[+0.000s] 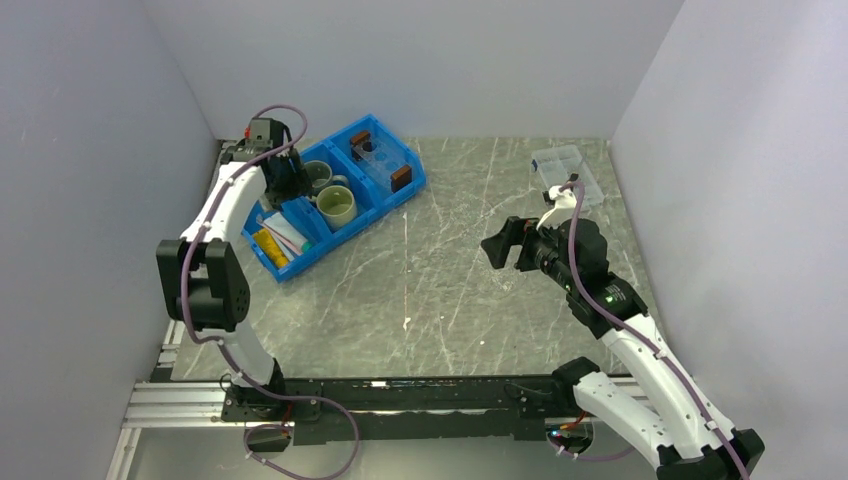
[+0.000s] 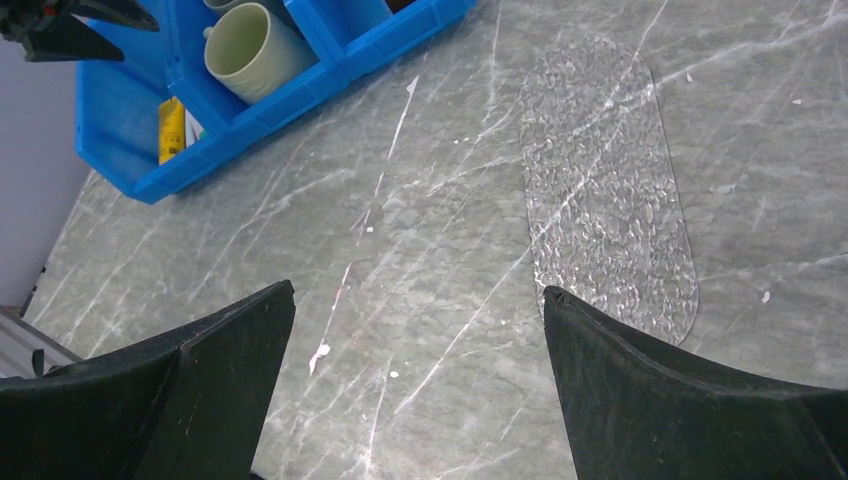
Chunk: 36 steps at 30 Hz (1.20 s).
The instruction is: Prepare toiletry sets of a toothbrush and toothpaste on the tray
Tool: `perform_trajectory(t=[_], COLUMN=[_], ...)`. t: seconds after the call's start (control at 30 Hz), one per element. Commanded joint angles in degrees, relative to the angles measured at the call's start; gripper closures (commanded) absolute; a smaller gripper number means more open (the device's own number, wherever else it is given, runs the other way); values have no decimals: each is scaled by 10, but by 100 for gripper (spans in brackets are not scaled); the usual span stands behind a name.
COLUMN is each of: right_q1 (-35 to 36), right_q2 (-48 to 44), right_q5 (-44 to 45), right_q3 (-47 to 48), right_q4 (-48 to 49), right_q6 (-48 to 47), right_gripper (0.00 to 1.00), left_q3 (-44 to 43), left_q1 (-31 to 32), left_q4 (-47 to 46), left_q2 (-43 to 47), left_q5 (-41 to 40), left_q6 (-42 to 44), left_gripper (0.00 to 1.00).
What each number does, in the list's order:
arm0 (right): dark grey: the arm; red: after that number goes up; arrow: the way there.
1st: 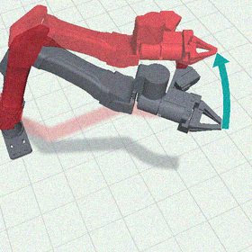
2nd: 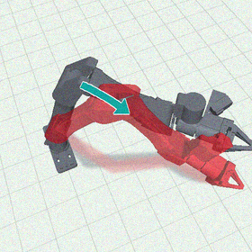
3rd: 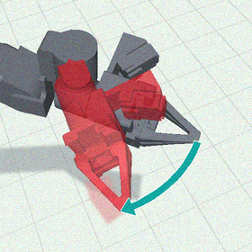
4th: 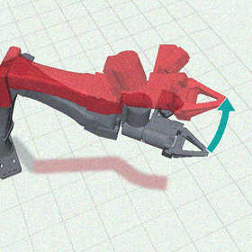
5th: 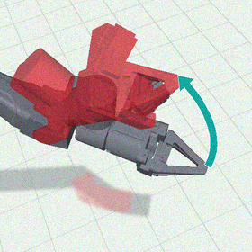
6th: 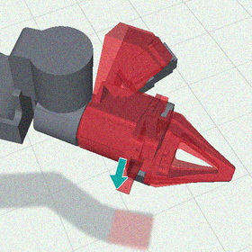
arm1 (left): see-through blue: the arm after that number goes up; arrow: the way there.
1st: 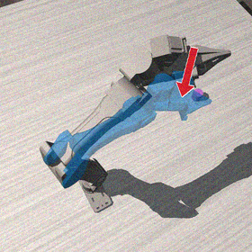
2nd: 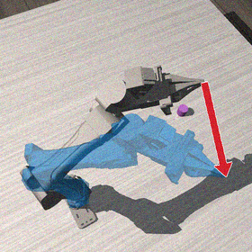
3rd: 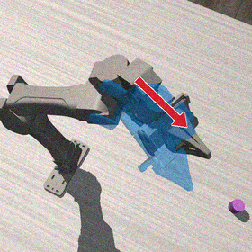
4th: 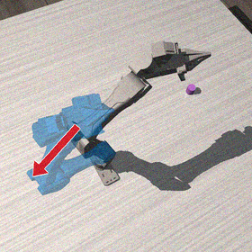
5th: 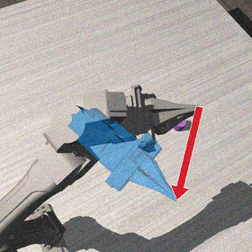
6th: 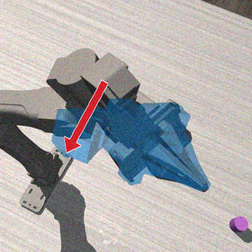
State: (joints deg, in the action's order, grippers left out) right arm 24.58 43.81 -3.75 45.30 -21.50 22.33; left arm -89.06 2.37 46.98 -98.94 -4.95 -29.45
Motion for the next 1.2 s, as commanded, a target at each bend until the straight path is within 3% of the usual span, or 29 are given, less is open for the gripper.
perform_trajectory(t=[0.0,0.3,1.17], right_q1=[2,2,2], right_q2=[-13,-26,-38], right_q5=[-10,-7,-6], right_q3=[-5,-13,-29], right_q4=[1,-11,-13], right_q6=[-2,-3,14], right_gripper=[3,3,3], left_q3=[-35,-87,-85], left_q1=[-3,-5,-7], left_q4=[11,27,21], left_q2=[-29,-92,-112], left_q5=[7,27,60], left_q6=[-8,-9,10], left_gripper=[24,26,57])
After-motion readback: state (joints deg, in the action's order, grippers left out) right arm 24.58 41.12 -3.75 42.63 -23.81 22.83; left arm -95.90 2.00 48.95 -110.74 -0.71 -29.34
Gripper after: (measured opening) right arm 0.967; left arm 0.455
